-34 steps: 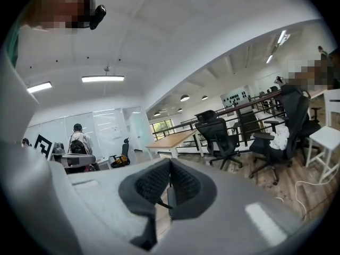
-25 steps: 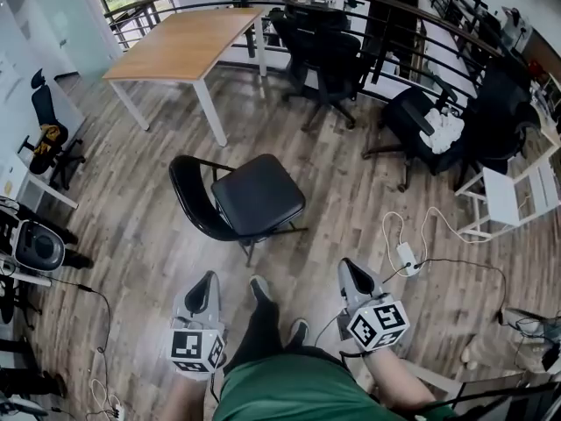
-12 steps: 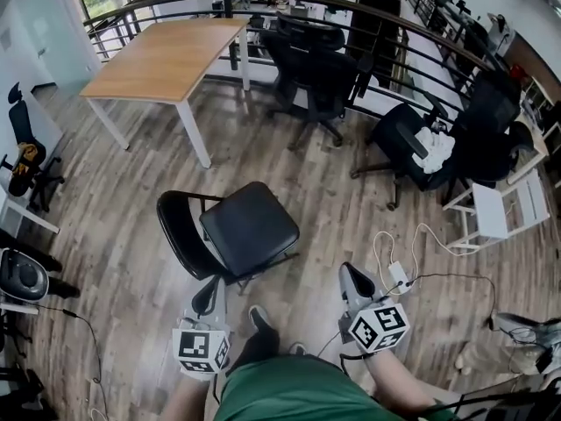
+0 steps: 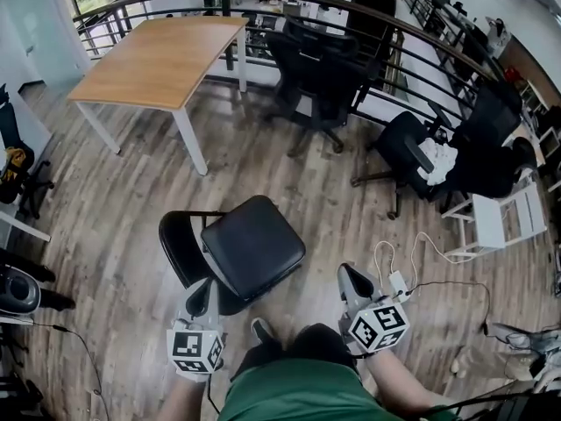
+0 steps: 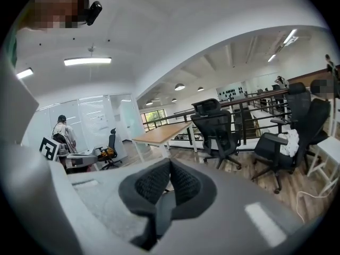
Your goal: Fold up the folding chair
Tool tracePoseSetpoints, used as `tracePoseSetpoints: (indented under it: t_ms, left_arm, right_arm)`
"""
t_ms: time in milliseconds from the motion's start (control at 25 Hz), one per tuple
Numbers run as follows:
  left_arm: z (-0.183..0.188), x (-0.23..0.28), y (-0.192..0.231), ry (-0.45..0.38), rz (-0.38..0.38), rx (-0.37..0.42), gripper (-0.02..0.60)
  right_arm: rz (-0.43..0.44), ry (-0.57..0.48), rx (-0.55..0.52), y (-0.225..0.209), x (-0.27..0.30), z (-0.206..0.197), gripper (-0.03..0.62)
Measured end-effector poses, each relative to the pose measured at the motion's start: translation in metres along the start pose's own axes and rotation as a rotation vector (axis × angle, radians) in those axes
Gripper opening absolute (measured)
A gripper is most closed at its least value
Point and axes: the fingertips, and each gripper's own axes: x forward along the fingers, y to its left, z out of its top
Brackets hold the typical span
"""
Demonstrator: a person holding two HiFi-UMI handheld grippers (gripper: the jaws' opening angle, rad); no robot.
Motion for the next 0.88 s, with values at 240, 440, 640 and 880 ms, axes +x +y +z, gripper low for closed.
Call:
tracePoseSetpoints:
  t_ms: [240, 440, 640, 880]
  left_arm:
    - [-0.025, 0.020, 0.044, 0.091, 0.124, -0.038, 0.012]
    - [-0.043, 0.041, 0.073, 0.181, 0.279, -0.045, 0.014]
    - [-0.051, 0.062, 0.084, 0.250, 0.410, -0.057, 0.014]
    - [-0.055, 0.070, 0.116, 0.264, 0.570, -0.102, 0.017]
  right_arm:
    - [0.037, 0.065, 0.014, -0.029, 0.072, -0.008, 0.003]
    - [0.106, 0.143, 0.073, -0.063, 0.148, -0.021, 0.003]
    - [0.193, 0.216, 0.061, -0.096, 0.211, -0.025, 0.003]
    - [0.227, 0.284, 0.036, -0.144, 0.277, -0.046, 0.003]
